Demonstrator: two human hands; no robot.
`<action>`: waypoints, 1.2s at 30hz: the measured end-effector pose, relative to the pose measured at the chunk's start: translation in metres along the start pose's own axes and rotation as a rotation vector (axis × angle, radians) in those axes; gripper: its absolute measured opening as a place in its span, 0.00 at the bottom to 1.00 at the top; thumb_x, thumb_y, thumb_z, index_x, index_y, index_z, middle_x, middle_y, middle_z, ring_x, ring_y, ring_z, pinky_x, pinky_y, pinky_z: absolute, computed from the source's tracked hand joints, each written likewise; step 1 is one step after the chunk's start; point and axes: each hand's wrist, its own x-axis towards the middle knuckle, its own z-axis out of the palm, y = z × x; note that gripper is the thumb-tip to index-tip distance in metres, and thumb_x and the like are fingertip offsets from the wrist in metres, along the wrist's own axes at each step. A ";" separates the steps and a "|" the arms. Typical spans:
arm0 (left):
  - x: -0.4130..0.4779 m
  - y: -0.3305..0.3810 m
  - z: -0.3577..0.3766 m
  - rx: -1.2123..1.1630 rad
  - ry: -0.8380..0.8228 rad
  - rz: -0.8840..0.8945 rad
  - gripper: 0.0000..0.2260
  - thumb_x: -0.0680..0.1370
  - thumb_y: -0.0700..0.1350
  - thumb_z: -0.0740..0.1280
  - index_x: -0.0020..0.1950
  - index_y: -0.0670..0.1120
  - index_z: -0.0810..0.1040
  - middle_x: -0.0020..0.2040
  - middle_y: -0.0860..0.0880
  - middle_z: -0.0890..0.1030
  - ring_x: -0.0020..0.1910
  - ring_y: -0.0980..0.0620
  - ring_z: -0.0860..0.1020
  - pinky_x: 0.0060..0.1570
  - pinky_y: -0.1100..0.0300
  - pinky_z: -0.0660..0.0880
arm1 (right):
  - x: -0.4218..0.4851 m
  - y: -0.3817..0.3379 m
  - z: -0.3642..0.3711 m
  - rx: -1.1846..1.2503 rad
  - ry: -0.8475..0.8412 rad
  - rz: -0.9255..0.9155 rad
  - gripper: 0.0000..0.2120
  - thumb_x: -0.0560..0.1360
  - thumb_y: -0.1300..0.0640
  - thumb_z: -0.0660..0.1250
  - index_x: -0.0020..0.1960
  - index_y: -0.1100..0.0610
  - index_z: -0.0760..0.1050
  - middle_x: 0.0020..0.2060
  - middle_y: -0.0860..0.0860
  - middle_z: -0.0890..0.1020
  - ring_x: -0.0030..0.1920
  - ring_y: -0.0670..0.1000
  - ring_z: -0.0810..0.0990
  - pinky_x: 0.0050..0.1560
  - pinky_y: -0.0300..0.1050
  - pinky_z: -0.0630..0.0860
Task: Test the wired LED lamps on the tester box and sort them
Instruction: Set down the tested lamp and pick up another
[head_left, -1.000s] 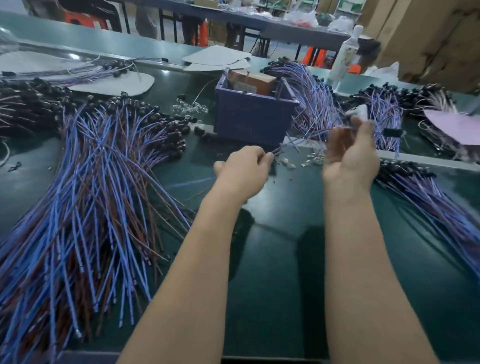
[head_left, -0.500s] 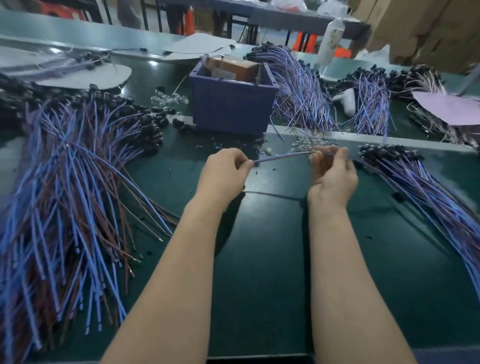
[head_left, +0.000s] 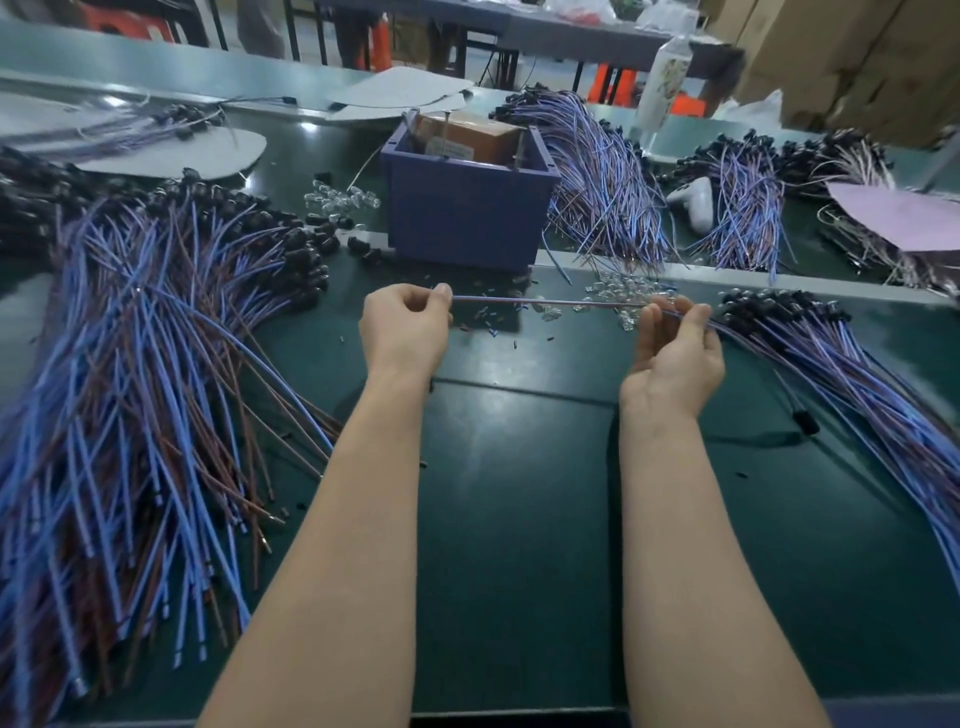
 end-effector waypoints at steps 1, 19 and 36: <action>0.000 -0.001 0.001 -0.025 0.024 -0.008 0.13 0.77 0.48 0.67 0.32 0.49 0.76 0.30 0.55 0.78 0.31 0.57 0.73 0.44 0.60 0.71 | 0.000 0.001 0.000 0.000 0.000 -0.002 0.13 0.81 0.58 0.58 0.40 0.60 0.73 0.25 0.48 0.79 0.25 0.42 0.78 0.31 0.33 0.76; -0.030 0.023 0.020 -0.143 -0.346 0.187 0.17 0.81 0.49 0.61 0.66 0.41 0.72 0.56 0.50 0.80 0.41 0.57 0.80 0.49 0.59 0.75 | -0.026 -0.007 0.017 0.324 -0.199 0.343 0.14 0.81 0.61 0.58 0.40 0.65 0.75 0.31 0.55 0.83 0.32 0.49 0.83 0.35 0.34 0.80; -0.022 0.007 0.032 -0.352 -0.135 0.060 0.10 0.80 0.39 0.63 0.39 0.44 0.74 0.36 0.48 0.80 0.35 0.56 0.81 0.40 0.63 0.78 | -0.040 0.008 0.011 -0.986 -0.351 -0.447 0.13 0.79 0.53 0.61 0.39 0.57 0.76 0.33 0.50 0.80 0.35 0.49 0.77 0.39 0.43 0.73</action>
